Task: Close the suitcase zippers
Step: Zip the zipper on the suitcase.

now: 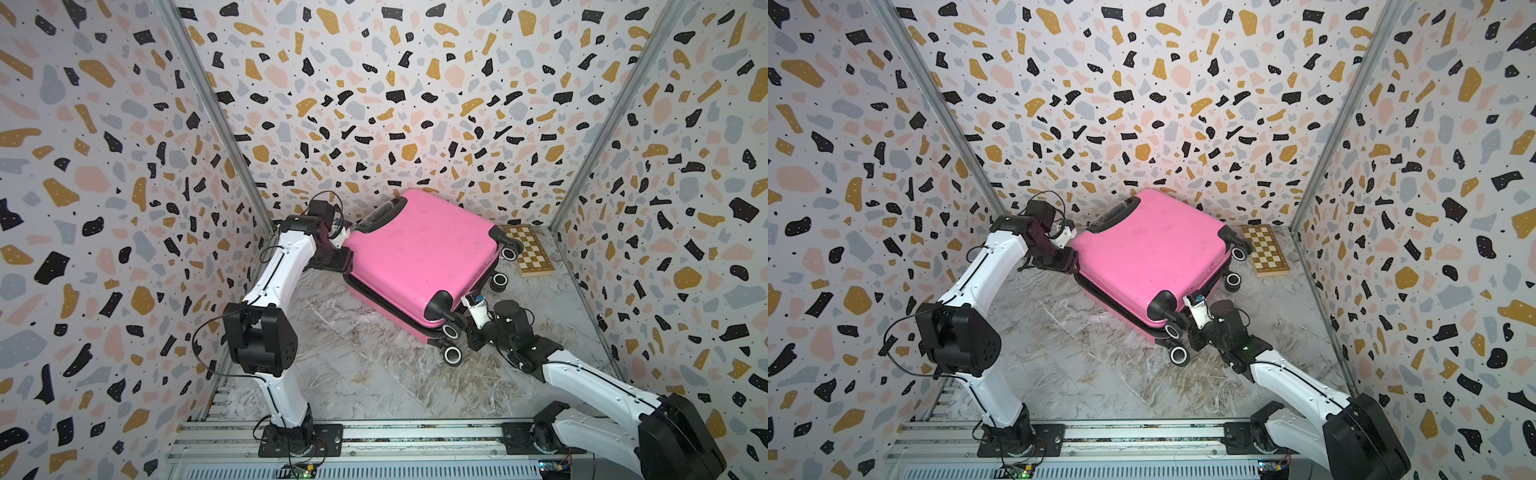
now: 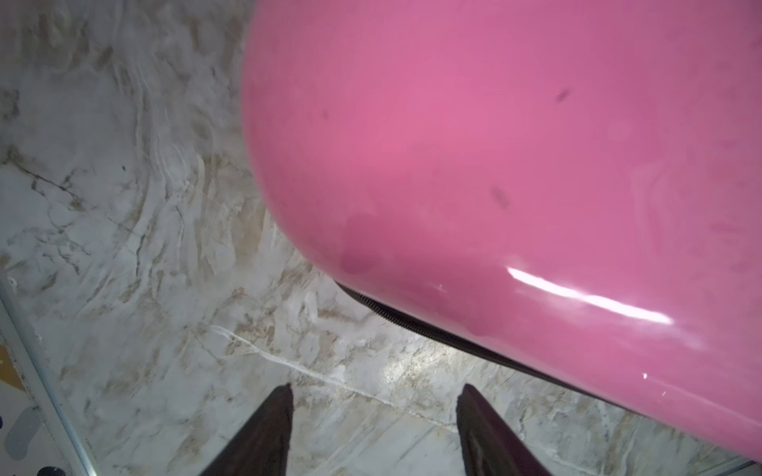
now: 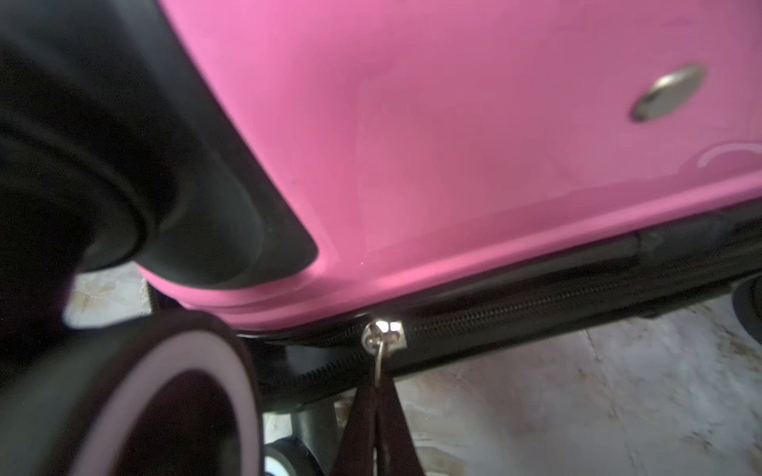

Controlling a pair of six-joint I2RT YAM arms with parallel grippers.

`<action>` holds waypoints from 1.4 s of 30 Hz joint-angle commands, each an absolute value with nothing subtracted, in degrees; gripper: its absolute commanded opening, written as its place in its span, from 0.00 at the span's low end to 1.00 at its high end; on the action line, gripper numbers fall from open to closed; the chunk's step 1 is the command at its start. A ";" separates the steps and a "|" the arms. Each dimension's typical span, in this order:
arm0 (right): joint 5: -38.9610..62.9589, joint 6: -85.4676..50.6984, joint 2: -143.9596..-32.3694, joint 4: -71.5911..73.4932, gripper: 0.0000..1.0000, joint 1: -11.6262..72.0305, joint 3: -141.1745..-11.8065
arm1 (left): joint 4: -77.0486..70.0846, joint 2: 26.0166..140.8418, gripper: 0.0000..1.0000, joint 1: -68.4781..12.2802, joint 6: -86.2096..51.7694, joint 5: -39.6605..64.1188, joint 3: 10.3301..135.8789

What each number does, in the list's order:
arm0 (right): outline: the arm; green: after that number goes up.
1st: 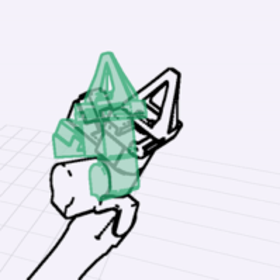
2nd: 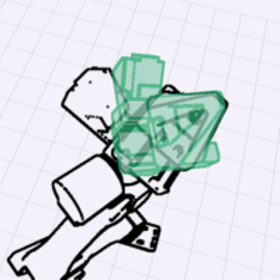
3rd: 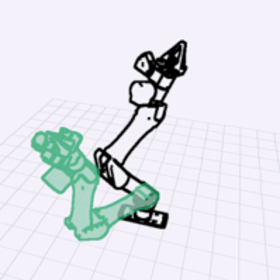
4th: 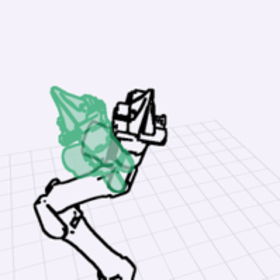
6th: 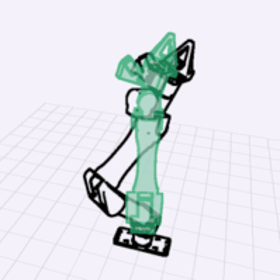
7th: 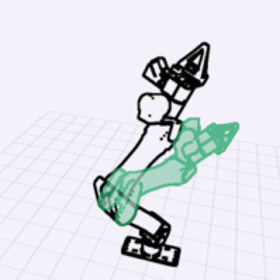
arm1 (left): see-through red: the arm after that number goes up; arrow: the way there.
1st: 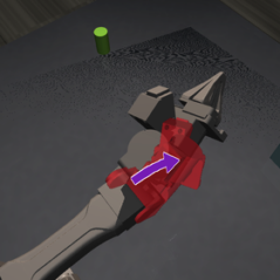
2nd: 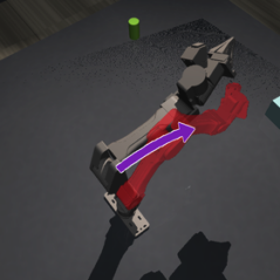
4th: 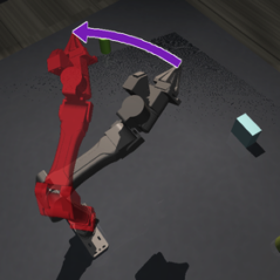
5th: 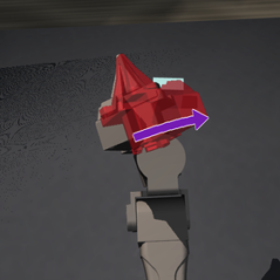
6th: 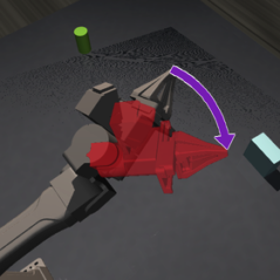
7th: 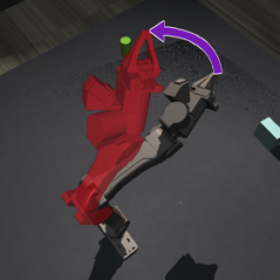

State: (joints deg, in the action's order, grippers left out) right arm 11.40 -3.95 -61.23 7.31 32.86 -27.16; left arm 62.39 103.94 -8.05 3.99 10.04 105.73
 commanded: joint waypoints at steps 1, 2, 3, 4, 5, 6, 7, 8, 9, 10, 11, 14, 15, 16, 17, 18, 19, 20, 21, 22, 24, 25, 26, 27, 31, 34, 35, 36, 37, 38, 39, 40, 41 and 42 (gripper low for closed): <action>12.56 -3.16 -61.30 12.46 0.00 34.97 -27.86 | 55.64 102.07 0.68 -8.17 0.26 13.09 110.21; 12.48 -3.34 -61.50 12.52 0.00 35.14 -27.84 | 52.91 102.42 0.68 -8.17 -0.62 13.14 110.66; 12.62 -3.43 -61.65 12.57 0.00 35.24 -27.77 | 50.63 103.07 0.69 -8.17 -1.47 12.95 111.17; 12.66 -3.36 -61.62 12.63 0.00 35.44 -27.78 | 48.34 103.91 0.69 -8.17 -2.23 12.88 111.87; 12.74 -3.20 -61.61 12.63 0.00 35.58 -27.79 | 46.01 105.12 0.69 -8.17 -2.92 12.68 112.71; 12.80 -3.10 -61.58 12.74 0.00 35.68 -27.84 | 43.82 106.58 0.69 -8.15 -3.27 12.94 113.74; 12.98 -3.05 -61.53 12.74 0.00 35.76 -27.91 | 41.94 108.15 0.69 -8.17 -3.38 13.55 114.83; 13.29 -2.90 -61.54 12.82 0.00 35.77 -27.95 | 40.14 109.80 0.70 -8.17 -3.36 13.71 116.30; 13.44 -2.74 -61.61 12.87 0.00 35.77 -27.95 | 38.91 112.32 0.71 -8.17 -3.06 14.24 118.13; 13.49 -2.76 -61.67 12.83 0.00 35.82 -28.03 | 38.51 114.63 0.72 -8.17 -2.66 14.94 120.08; 13.60 -2.68 -61.78 12.76 0.00 35.86 -28.18 | 39.21 117.59 0.72 -8.17 -2.13 15.42 123.80; 13.92 -2.61 -62.25 12.40 0.00 36.03 -28.52 | 44.12 126.90 0.72 -8.13 -0.31 18.14 136.03; 14.05 -2.62 -62.36 12.30 0.00 36.17 -28.61 | 45.49 129.78 0.72 -8.17 0.47 19.98 139.89; 14.11 -2.61 -62.40 12.19 0.00 36.21 -28.65 | 46.64 132.04 0.72 -8.17 1.35 21.36 142.66; 14.19 -2.65 -62.50 12.13 0.00 36.30 -28.70 | 47.26 134.07 0.73 -8.17 1.93 22.46 145.04; 14.19 -2.66 -62.64 11.96 0.00 36.38 -28.90 | 47.43 135.61 0.73 -8.17 2.82 24.59 146.54; 14.31 -2.64 -62.68 11.79 0.00 36.39 -28.98 | 47.22 136.23 0.73 -8.17 3.74 26.47 146.70; 14.37 -2.51 -62.75 11.39 0.00 36.45 -29.12 | 46.35 136.50 0.74 -8.19 4.16 28.25 145.78; 14.39 -2.43 -62.87 11.04 0.00 36.47 -29.31 | 45.64 136.52 0.74 -8.17 4.75 30.42 144.50; 14.24 -2.33 -62.84 10.74 0.00 36.47 -29.43 | 45.24 136.46 0.74 -8.24 5.52 32.14 143.47; 14.10 -2.13 -63.02 10.37 0.00 36.56 -29.59 | 44.77 136.29 0.76 -8.32 6.41 33.34 140.80; 13.99 -2.01 -63.10 10.37 0.00 36.56 -29.62 | 45.30 136.56 0.76 -8.37 7.35 34.02 140.32; 13.81 -1.93 -63.28 10.33 0.00 36.56 -29.64 | 46.73 137.13 0.73 -8.56 8.75 34.77 140.31; 13.63 -1.74 -63.49 10.15 0.00 36.56 -29.92 | 49.14 138.02 0.69 -8.82 10.36 34.86 141.00; 11.79 -0.60 -64.25 8.05 0.00 36.86 -31.77 | 62.08 141.53 0.53 -10.34 18.10 30.80 144.50; 8.80 0.50 -63.56 6.59 0.00 37.63 -32.84 | 68.57 142.01 0.38 -10.80 21.13 26.79 142.22; 7.64 0.84 -63.14 5.98 0.00 37.83 -33.11 | 70.65 141.65 0.33 -10.75 21.36 25.24 141.02; 6.22 0.97 -62.85 5.43 0.00 37.92 -33.46 | 71.97 141.18 0.28 -10.77 21.43 23.75 139.39; 4.97 0.95 -62.53 4.97 0.00 37.97 -33.70 | 73.19 140.46 0.25 -10.74 21.83 22.71 137.75; 3.89 0.96 -62.20 4.68 0.00 37.97 -33.83 | 74.00 139.54 0.21 -10.76 21.98 21.33 135.62; 3.11 1.05 -61.88 4.58 0.00 37.97 -33.84 | 74.40 138.76 0.18 -10.74 22.02 20.25 133.57; 2.51 1.07 -61.63 4.61 0.00 37.97 -33.73 | 74.74 137.39 0.15 -10.81 21.98 19.44 131.06; 1.54 1.00 -61.28 4.73 0.00 37.97 -33.50 | 75.16 136.24 0.13 -10.79 21.99 18.49 128.65; 1.03 0.94 -61.03 4.83 0.00 37.97 -33.32 | 75.56 135.17 0.12 -10.73 21.78 17.80 126.86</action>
State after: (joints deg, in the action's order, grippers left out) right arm 3.99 -0.10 -62.94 2.90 37.60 -30.63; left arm 47.11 131.35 -8.78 19.05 21.34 135.66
